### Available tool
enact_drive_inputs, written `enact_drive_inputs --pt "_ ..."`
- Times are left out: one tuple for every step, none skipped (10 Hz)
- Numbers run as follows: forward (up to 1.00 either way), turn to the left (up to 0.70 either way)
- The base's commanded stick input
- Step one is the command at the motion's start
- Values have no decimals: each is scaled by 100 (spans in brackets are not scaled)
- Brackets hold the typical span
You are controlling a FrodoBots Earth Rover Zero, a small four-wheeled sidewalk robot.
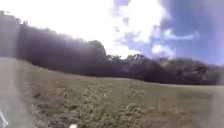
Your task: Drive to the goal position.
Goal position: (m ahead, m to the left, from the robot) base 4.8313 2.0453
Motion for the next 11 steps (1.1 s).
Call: enact_drive_inputs --pt "70 0" --pt "70 0" --pt "70 0" --pt "70 0" --pt "70 0" --pt "70 0" --pt "70 0" --pt "70 0" --pt "70 -1" --pt "70 -2" --pt "70 -35"
